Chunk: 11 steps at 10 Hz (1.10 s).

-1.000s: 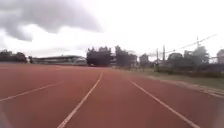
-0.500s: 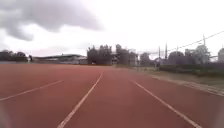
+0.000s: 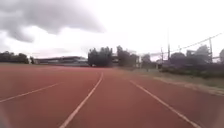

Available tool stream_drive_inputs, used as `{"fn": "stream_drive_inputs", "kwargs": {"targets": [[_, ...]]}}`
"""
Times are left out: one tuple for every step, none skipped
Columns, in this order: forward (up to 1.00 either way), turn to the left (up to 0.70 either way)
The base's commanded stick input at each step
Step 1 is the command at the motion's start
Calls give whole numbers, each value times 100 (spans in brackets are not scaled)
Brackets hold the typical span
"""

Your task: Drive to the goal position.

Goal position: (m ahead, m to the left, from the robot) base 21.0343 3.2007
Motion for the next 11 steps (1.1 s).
{"fn": "stream_drive_inputs", "kwargs": {"targets": [[70,0],[70,0],[70,0],[70,0],[70,0],[70,0],[70,0],[70,0],[70,0],[70,0],[70,0]]}}
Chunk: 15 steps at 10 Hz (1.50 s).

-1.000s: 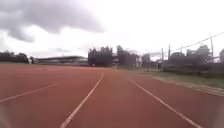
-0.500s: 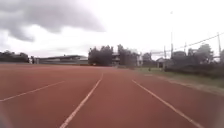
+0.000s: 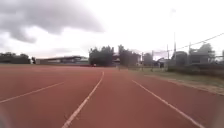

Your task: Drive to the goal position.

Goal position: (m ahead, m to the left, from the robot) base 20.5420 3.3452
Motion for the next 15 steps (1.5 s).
{"fn": "stream_drive_inputs", "kwargs": {"targets": [[70,0],[70,0],[70,0],[70,0],[70,0],[70,0],[70,0],[70,0],[70,0],[70,0],[70,0],[70,0],[70,0],[70,0],[70,0]]}}
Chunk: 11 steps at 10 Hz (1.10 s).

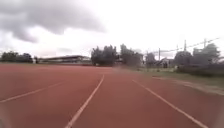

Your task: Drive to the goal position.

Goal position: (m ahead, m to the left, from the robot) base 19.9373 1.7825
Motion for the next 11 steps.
{"fn": "stream_drive_inputs", "kwargs": {"targets": [[70,0],[70,0],[70,0],[70,0],[70,0],[70,0],[70,0],[70,0],[70,0],[70,0],[70,0]]}}
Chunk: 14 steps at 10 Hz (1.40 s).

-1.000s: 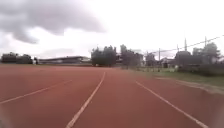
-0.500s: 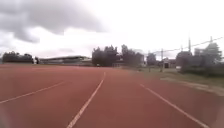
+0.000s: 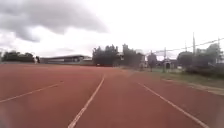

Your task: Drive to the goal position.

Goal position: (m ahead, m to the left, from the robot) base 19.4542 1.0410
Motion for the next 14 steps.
{"fn": "stream_drive_inputs", "kwargs": {"targets": [[70,0],[70,0],[70,0],[70,0],[70,0],[70,0],[70,0],[70,0],[70,0],[70,0],[70,0],[70,0],[70,0],[70,0]]}}
